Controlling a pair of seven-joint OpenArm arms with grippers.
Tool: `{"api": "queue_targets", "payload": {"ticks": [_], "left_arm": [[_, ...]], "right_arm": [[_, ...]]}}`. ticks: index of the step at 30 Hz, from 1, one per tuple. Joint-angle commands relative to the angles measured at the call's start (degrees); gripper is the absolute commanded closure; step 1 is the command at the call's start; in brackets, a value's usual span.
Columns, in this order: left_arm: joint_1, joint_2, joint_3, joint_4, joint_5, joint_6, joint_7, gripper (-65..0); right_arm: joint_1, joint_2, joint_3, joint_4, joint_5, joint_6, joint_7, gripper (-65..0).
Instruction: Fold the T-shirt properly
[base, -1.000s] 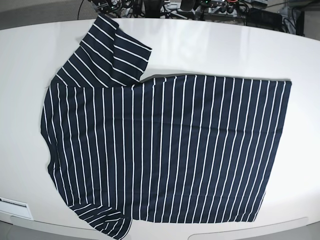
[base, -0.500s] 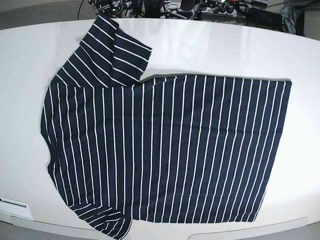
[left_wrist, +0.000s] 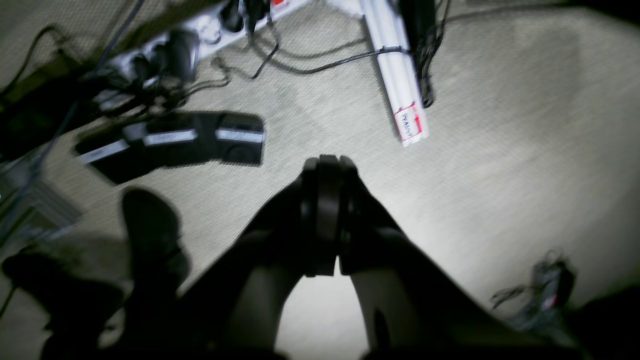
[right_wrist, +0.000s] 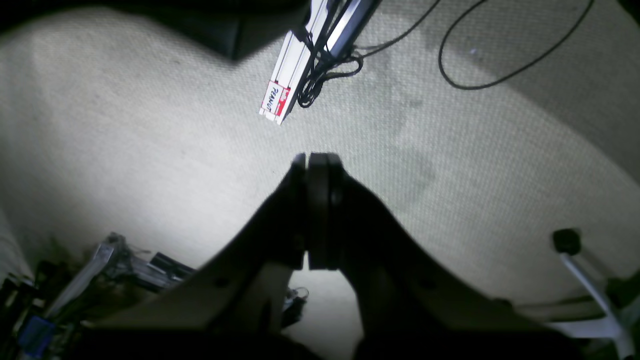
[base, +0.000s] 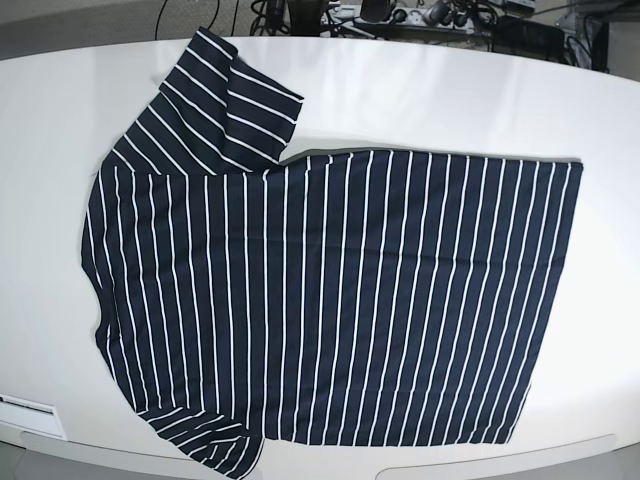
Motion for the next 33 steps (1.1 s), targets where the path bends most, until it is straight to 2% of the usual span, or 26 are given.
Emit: {"api": "queue_targets", "payload": {"ticks": [1,4,7,10,13,17,19,24,30,33], "left_arm": [[2.8,-2.2,0.0,3.3,0.4,0.8,-0.1,0.0],[9.0,-7.4,-0.1,13.5,2.4,3.7,-0.1,0.0],[15.0,-12.5,-0.1,23.4,5.8,8.1,-0.1,0.0],[20.5,-16.7,-0.9,32.2,9.7,12.7,-0.1,0.0],[25.2,-19.2,-4.4,39.9,11.6,15.0,1.1,0.0],[30.0,-19.9,-12.1,49.8,12.5,15.0,4.4,0.0],[32.3,-19.9,-16.2,53.9,12.5,13.9,4.6,0.0],[37.1,-19.9,-24.2,61.5,12.3,11.8,4.6,0.0],[37.4,-19.9,-29.2,66.3,12.1,11.6,4.1,0.0],[34.9,-19.9,-30.5,66.4,16.8,7.3,3.7,0.0]], "right_arm": [[-2.9,1.3,-0.1,4.0,0.4,-0.6,-0.7,0.0],[-9.9,4.8,-0.1,15.8,0.4,-3.0,-2.3,0.0],[-16.6,8.2,0.0,27.0,-0.9,-5.6,-3.0,0.0],[-22.6,10.1,0.0,37.0,-8.3,-10.0,-4.6,0.0],[-28.0,10.4,0.0,45.3,-16.1,-13.9,-5.4,0.0],[-33.0,10.4,0.0,54.3,-24.5,-18.3,-6.5,0.0],[-35.0,10.4,0.0,58.0,-27.2,-19.4,-7.3,0.0],[-36.1,10.4,0.0,65.4,-29.6,-20.7,-7.3,0.0],[-36.1,10.4,0.0,66.0,-35.6,-21.4,-7.1,0.0],[-36.1,10.4,0.0,66.0,-39.5,-21.5,-6.4,0.0]]}}
